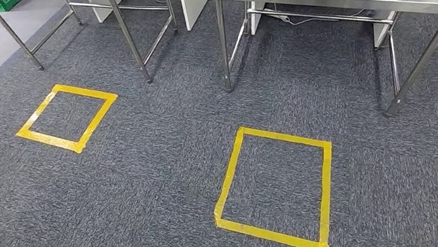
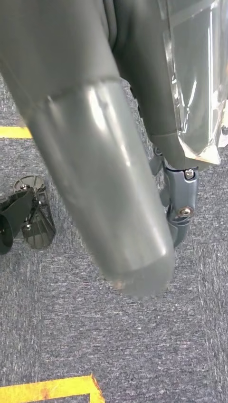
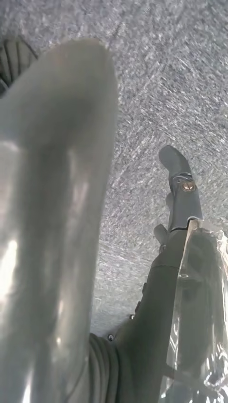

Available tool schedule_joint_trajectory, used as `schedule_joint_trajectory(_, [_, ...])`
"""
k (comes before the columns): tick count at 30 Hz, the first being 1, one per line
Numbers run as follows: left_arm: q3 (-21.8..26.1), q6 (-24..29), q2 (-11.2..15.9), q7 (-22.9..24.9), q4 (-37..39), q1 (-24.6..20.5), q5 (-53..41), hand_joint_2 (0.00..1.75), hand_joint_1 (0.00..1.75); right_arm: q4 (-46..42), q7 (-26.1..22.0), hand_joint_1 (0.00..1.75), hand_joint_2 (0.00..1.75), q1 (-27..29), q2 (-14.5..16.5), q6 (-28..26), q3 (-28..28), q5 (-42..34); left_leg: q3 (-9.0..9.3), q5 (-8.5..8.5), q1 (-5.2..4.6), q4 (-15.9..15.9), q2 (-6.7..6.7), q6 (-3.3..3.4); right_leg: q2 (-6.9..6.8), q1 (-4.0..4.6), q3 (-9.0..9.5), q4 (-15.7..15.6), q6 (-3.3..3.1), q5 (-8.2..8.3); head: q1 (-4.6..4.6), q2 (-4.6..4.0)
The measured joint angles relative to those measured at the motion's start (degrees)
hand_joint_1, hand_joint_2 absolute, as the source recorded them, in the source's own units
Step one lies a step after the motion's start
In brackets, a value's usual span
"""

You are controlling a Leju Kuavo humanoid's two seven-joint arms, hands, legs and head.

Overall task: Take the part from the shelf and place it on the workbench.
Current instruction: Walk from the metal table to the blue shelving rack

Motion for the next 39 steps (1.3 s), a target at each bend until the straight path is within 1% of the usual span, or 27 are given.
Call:
schedule_joint_trajectory(2, [0.09,0.41,-0.01,-0.29,0.01,0.36,0.57,0.0,0.0,-0.01,-0.33,0.0,0.0,-0.12,-0.08,0.21,0.59,0.76,-0.91,-1.28,0.15,1.75,1.51,-0.44,-0.8,-0.22,0.04,-0.11,-0.83,0.39,-0.1,0.0])
schedule_joint_trajectory(4, [0.26,0.7,-0.13,-0.58,0.01,0.55,1.02,0.0,0.0,-0.01,-0.56,0.0,0.0,-0.11,-0.22,0.51,1.26,1.37,-3.49,-4.83,0.14,7.46,3.66,-0.67,-1.85,-0.04,-0.1,-0.17,-1.53,0.57,-0.29,0.0])
schedule_joint_trajectory(5, [0.36,0.78,-0.24,-0.66,0.02,0.67,1.19,0.0,0.0,-0.01,-0.62,0.0,0.0,-0.04,-0.28,0.64,1.57,1.62,-5.18,-6.68,0.16,11.18,4.16,-0.76,-2.5,0.18,-0.2,-0.16,-1.76,0.55,-0.37,0.0])
schedule_joint_trajectory(6, [0.45,0.84,-0.35,-0.7,0.02,0.88,1.32,0.0,0.0,-0.01,-0.64,0.0,0.0,0.02,-0.33,0.74,1.86,1.79,-6.53,-7.84,0.18,14.2,4.38,-0.79,-3.14,0.39,-0.3,-0.15,-1.88,0.53,-0.36,0.0])
schedule_joint_trajectory(7, [0.52,0.88,-0.44,-0.71,0.03,1.16,1.39,0.0,0.0,-0.01,-0.66,0.0,0.0,0.04,-0.37,0.79,2.11,1.95,-7.08,-7.98,0.19,15.59,4.52,-0.78,-3.79,0.53,-0.37,-0.14,-1.9,0.51,-0.36,0.0])
schedule_joint_trajectory(8, [0.55,0.91,-0.51,-0.72,0.03,1.48,1.44,0.0,0.0,-0.01,-0.67,0.0,0.0,0.03,-0.38,0.81,2.36,2.04,-6.55,-7.12,0.2,14.87,4.73,-0.7,-4.35,0.62,-0.37,-0.13,-1.92,0.49,-0.37,0.0])
schedule_joint_trajectory(9, [0.57,0.92,-0.55,-0.73,0.03,1.73,1.48,0.0,0.0,-0.01,-0.67,0.0,0.0,0.0,-0.39,0.82,2.58,2.1,-4.97,-5.53,0.2,12.17,5.16,-0.55,-4.88,0.68,-0.32,-0.13,-1.92,0.47,-0.38,0.0])
schedule_joint_trajectory(11, [0.6,0.93,-0.63,-0.69,0.03,1.86,1.52,0.0,0.0,-0.01,-0.73,0.0,0.0,-0.11,-0.39,0.82,2.93,2.2,-0.84,-2.69,-0.04,4.83,7.39,-0.08,-5.88,1.03,-0.21,-0.06,-1.81,0.36,-0.38,0.0])
schedule_joint_trajectory(13, [0.63,0.91,-0.76,-0.2,0.04,1.8,1.52,0.0,0.0,-0.01,-0.82,0.0,0.0,-0.22,-0.4,0.77,3.22,2.33,0.96,-1.84,-0.47,1.01,8.76,0.42,-6.86,1.47,-0.23,-0.03,-1.54,0.23,-0.28,0.0])
schedule_joint_trajectory(15, [0.75,0.78,-0.91,1.09,0.05,2.14,1.44,0.0,0.0,-0.01,-0.87,0.0,0.0,-0.46,-0.42,0.72,3.73,2.42,0.83,-1.65,-0.7,0.53,7.8,0.96,-7.73,1.69,-0.22,-0.05,-1.13,0.12,-0.19,0.0])
schedule_joint_trajectory(17, [0.93,0.59,-1.15,2.55,0.07,2.77,1.27,0.0,0.0,-0.01,-0.87,0.0,0.0,-0.85,-0.44,0.72,4.4,2.43,0.93,-1.16,-0.56,-0.01,6.8,1.7,-6.2,1.47,-0.78,1.34,-0.76,-0.84,-0.17,0.0])
schedule_joint_trajectory(19, [1.02,0.43,-1.47,3.46,0.09,3.05,1.11,0.0,0.0,-0.01,-0.87,0.0,0.0,-1.08,-0.42,0.72,4.94,2.43,0.79,-0.67,-0.35,-0.34,5.78,2.37,-3.23,1.04,-3.23,6.68,-0.93,-3.74,-0.12,0.0])
schedule_joint_trajectory(20, [1.03,0.37,-1.6,3.82,0.09,3.08,1.06,0.0,0.0,0.0,-0.87,0.0,0.0,-1.11,-0.39,0.72,5.2,2.43,0.59,-0.52,-0.32,-0.33,5.13,2.58,-2.36,0.96,-5.0,10.49,-1.1,-5.5,-0.11,0.0])
schedule_joint_trajectory(21, [1.06,0.3,-1.7,4.32,0.1,3.18,1.08,0.0,0.0,0.0,-0.84,0.0,0.0,-1.1,-0.38,0.73,5.5,2.43,0.41,-0.4,-0.32,-0.32,4.41,2.66,-2.01,0.85,-6.58,13.87,-1.05,-6.75,-0.1,0.0])
schedule_joint_trajectory(22, [1.14,0.26,-1.77,5.09,0.1,3.35,1.18,0.0,0.0,0.0,-0.78,0.0,0.0,-1.11,-0.39,0.74,5.82,2.43,0.28,-0.3,-0.32,-0.3,3.7,2.63,-1.87,0.73,-7.43,15.73,-0.75,-7.19,-0.11,0.0])
schedule_joint_trajectory(23, [1.28,0.25,-1.79,6.12,0.1,3.55,1.33,0.0,0.0,0.0,-0.72,0.0,0.0,-1.13,-0.4,0.76,6.17,2.43,0.21,-0.2,-0.3,-0.27,3.01,2.55,-1.79,0.59,-7.3,15.55,-0.24,-6.73,-0.1,0.0])
schedule_joint_trajectory(24, [1.46,0.27,-1.79,7.43,0.11,3.73,1.5,0.0,0.0,-0.01,-0.63,0.0,0.0,-1.17,-0.44,0.78,6.51,2.43,0.18,-0.13,-0.26,-0.22,2.35,2.41,-1.63,0.35,-6.03,13.05,0.42,-5.41,-0.11,0.0])
schedule_joint_trajectory(26, [1.86,0.38,-1.67,10.04,0.11,3.9,1.73,0.0,0.0,0.0,-0.46,0.0,0.0,-1.3,-0.48,0.91,7.12,2.43,0.08,-0.06,-0.32,0.06,1.16,1.94,-0.31,-0.17,-2.41,5.49,1.46,-2.34,-0.1,0.0])
schedule_joint_trajectory(27, [2.07,0.5,-1.55,10.97,0.1,3.91,1.88,0.0,0.0,0.01,-0.37,0.0,0.0,-1.36,-0.48,1.02,7.41,2.43,-0.03,-0.08,-0.42,0.24,0.67,1.61,0.34,-0.32,-1.16,2.6,1.48,-1.28,-0.12,0.0])
schedule_joint_trajectory(29, [2.6,0.78,-1.23,11.7,0.1,3.94,2.3,0.0,0.0,0.02,-0.15,0.0,0.0,-1.52,-0.43,1.35,8.12,2.43,-0.27,-0.03,-0.58,0.33,-0.07,0.86,0.93,-0.13,-0.39,0.51,0.71,-0.61,-0.16,0.0])
schedule_joint_trajectory(31, [3.09,0.98,-0.92,11.73,0.1,4.04,2.65,0.0,0.0,0.02,0.1,0.0,0.0,-1.77,-0.42,1.67,8.91,2.43,-0.58,0.09,-0.27,0.37,-0.28,0.27,0.03,-0.17,-0.19,0.37,-0.35,-0.23,-0.19,0.0])
schedule_joint_trajectory(33, [3.41,1.05,-0.68,11.73,0.1,4.09,2.79,0.0,0.0,0.01,0.31,0.0,0.0,-2.05,-0.44,1.85,9.51,2.44,-1.89,-1.63,-0.08,2.9,1.46,-0.18,-0.91,-0.32,-0.11,0.22,-1.33,0.17,-0.35,0.0])
schedule_joint_trajectory(35, [3.68,1.11,-0.56,11.69,0.1,4.04,2.88,0.0,0.0,-0.01,0.41,0.0,0.0,-2.1,-0.48,1.9,9.88,2.45,-4.99,-5.52,-0.09,9.6,3.75,-0.46,-2.03,0.0,-0.19,0.18,-1.98,0.24,-0.55,0.0])
schedule_joint_trajectory(36, [3.8,1.2,-0.54,11.58,0.1,4.04,3.02,0.0,0.0,-0.01,0.48,0.0,0.0,-2.07,-0.49,1.91,10.03,2.45,-6.7,-7.15,-0.05,13.28,4.22,-0.58,-2.69,0.19,-0.23,0.19,-2.17,0.21,-0.59,0.0])
schedule_joint_trajectory(37, [3.96,1.4,-0.52,11.44,0.11,4.06,3.26,0.0,0.0,-0.01,0.6,0.0,0.0,-2.08,-0.49,1.93,10.26,2.45,-7.86,-7.88,-0.01,15.75,4.47,-0.65,-3.35,0.34,-0.27,0.2,-2.28,0.17,-0.55,0.0])
schedule_joint_trajectory(38, [4.15,1.65,-0.52,11.29,0.11,4.09,3.57,0.0,0.0,-0.01,0.75,0.0,0.0,-2.15,-0.48,1.98,10.63,2.45,-8.06,-7.54,0.01,16.24,4.66,-0.66,-3.95,0.45,-0.29,0.2,-2.35,0.14,-0.57,0.0])
schedule_joint_trajectory(39, [4.38,1.87,-0.51,11.17,0.11,4.12,3.89,0.0,0.0,-0.01,0.9,0.0,0.0,-2.31,-0.45,2.03,11.13,2.45,-7.13,-6.27,0.02,14.59,4.94,-0.59,-4.49,0.51,-0.27,0.21,-2.38,0.1,-0.57,0.0])
